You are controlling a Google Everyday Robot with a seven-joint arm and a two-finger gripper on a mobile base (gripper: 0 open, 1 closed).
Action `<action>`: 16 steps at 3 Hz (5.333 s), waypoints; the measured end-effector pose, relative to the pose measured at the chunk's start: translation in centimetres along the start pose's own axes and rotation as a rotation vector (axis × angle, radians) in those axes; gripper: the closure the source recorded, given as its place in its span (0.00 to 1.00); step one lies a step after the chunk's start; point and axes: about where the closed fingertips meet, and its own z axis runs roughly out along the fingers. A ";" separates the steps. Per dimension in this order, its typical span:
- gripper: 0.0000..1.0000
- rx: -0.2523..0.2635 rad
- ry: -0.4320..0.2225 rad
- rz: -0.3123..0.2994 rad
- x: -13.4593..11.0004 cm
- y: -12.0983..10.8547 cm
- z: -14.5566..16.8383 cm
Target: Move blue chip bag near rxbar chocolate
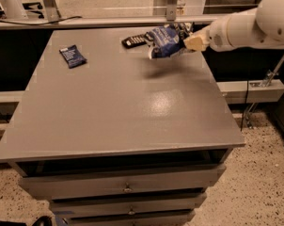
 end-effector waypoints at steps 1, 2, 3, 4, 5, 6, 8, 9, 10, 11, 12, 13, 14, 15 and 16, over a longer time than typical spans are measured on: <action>1.00 0.078 0.003 0.002 -0.1 -6.4 3.5; 1.00 0.188 -0.010 -0.003 -1.2 -12.1 5.1; 1.00 0.256 -0.037 -0.008 -2.7 -15.2 6.5; 1.00 0.266 -0.047 -0.032 -3.7 -15.6 8.2; 1.00 0.254 -0.036 -0.047 -3.2 -15.2 9.1; 1.00 0.208 -0.016 -0.063 -2.0 -13.5 10.2; 0.82 0.132 0.031 -0.055 1.1 -10.2 11.2; 0.59 0.116 0.036 -0.048 1.5 -9.3 11.2; 0.36 0.107 0.035 -0.049 1.4 -8.7 10.7; 0.12 0.104 0.040 -0.060 1.2 -8.6 10.1; 0.00 0.106 0.046 -0.080 0.8 -8.9 9.2; 0.00 0.115 0.033 -0.090 0.2 -9.2 7.5; 0.00 0.118 -0.008 -0.087 -0.2 -8.5 4.6; 0.00 0.057 -0.082 -0.083 0.2 -6.9 1.2; 0.00 -0.038 -0.176 -0.109 1.3 -5.0 -3.7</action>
Offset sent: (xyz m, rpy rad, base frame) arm 0.1814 -0.1019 0.0308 -0.0801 -0.1873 -0.2783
